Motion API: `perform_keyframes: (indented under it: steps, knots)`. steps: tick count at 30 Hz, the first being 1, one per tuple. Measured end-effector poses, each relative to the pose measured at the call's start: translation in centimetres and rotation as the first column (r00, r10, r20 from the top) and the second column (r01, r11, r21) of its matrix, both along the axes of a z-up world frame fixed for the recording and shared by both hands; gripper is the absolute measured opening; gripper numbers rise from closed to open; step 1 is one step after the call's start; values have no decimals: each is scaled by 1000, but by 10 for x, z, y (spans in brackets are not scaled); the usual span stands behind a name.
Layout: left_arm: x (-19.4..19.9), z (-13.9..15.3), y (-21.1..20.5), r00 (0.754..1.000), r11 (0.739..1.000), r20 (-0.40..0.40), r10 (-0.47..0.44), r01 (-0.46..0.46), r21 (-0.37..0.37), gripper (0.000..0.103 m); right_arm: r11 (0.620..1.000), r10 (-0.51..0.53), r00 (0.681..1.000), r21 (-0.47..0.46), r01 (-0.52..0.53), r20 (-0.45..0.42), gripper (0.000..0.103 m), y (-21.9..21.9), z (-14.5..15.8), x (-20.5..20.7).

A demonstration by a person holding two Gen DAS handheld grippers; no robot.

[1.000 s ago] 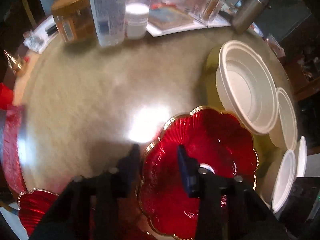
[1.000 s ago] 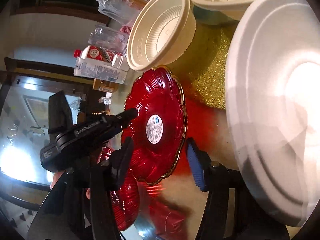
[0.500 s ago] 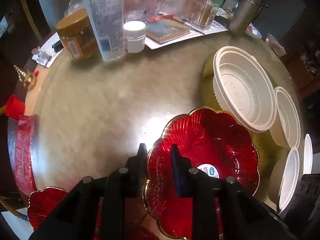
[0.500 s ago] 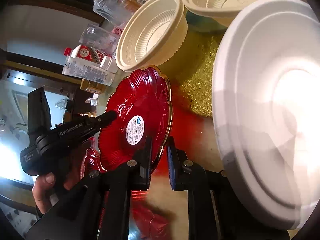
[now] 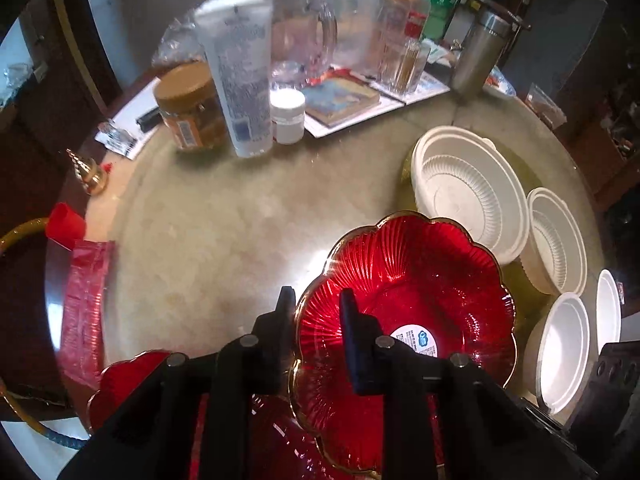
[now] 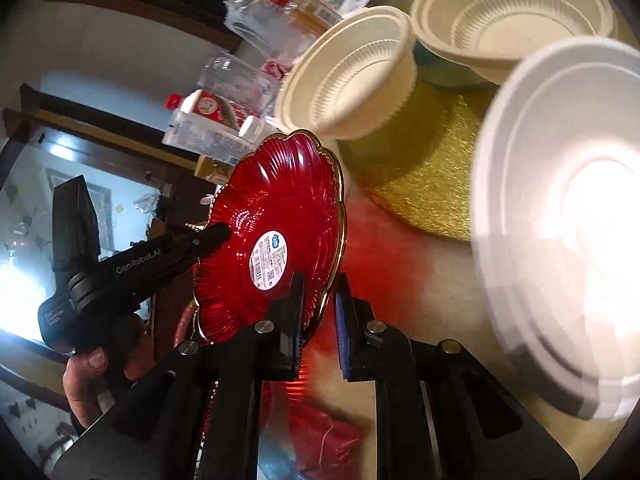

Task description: Organize plates and bowls

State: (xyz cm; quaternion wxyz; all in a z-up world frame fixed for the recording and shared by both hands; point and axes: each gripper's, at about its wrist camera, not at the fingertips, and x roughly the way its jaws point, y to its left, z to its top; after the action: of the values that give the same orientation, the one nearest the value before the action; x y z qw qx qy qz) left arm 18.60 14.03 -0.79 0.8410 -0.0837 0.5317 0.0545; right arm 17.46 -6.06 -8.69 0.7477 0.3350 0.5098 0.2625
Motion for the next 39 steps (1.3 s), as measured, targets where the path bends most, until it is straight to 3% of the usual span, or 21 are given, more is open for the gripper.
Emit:
perform_keyframes:
  steps: [10,20,28,39]
  knots:
    - [-28,21,9,999,1000,50,19,-19,-3,20,1000,24,997,-2,-24,77,13,3,24,-13]
    - [-97,45,47,981,995,166,97,-94,-27,20,992,123,975,-50,-116,183,13,36,58,-46]
    - [-152,21,92,963,978,178,203,-192,-76,20,966,249,946,-131,-225,209,13,85,62,-75]
    - [-168,-24,114,962,961,96,256,-242,-135,20,918,336,930,-273,-288,148,13,128,42,-81]
